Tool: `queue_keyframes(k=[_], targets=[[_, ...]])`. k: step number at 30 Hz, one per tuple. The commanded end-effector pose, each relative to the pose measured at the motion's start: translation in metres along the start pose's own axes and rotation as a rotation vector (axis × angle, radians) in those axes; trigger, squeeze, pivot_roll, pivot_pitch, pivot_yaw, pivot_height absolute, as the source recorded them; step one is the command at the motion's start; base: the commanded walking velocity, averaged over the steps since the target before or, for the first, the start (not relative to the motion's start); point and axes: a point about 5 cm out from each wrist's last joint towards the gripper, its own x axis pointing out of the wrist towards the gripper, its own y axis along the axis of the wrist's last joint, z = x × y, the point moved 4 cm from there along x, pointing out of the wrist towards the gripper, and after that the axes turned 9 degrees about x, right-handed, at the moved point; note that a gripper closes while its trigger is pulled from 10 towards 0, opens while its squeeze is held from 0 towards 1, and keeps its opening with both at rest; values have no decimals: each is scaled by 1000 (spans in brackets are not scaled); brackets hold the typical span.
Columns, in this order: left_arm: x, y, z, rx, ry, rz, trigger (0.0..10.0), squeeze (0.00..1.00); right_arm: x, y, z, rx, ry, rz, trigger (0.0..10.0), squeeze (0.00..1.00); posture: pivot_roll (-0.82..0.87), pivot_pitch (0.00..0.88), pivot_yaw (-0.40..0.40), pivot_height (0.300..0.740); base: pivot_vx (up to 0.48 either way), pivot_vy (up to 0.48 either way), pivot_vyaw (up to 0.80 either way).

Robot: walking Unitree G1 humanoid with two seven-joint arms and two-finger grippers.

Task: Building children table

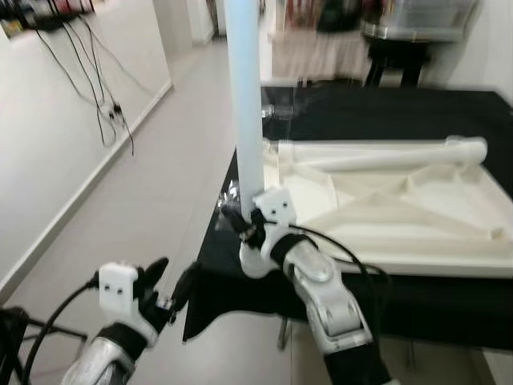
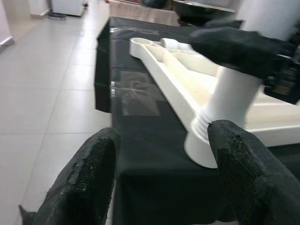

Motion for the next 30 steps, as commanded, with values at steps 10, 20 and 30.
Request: queue_keyframes(k=[10, 20, 30], targets=[[0, -7, -5, 10, 24, -13, 10000, 0, 10, 18, -30, 89, 442, -7, 10000, 988, 37, 97, 14, 740, 0, 0, 0], [4, -9, -5, 14, 24, -12, 10000, 0, 9, 37, -17, -43, 734, -42, 10000, 0, 73, 89, 0, 740, 0, 0, 0], [5, -10, -3, 21, 25, -10, 10000, 0, 22, 45, 8, -19, 745, -119, 0, 0, 95, 96, -6, 740, 0, 0, 0]])
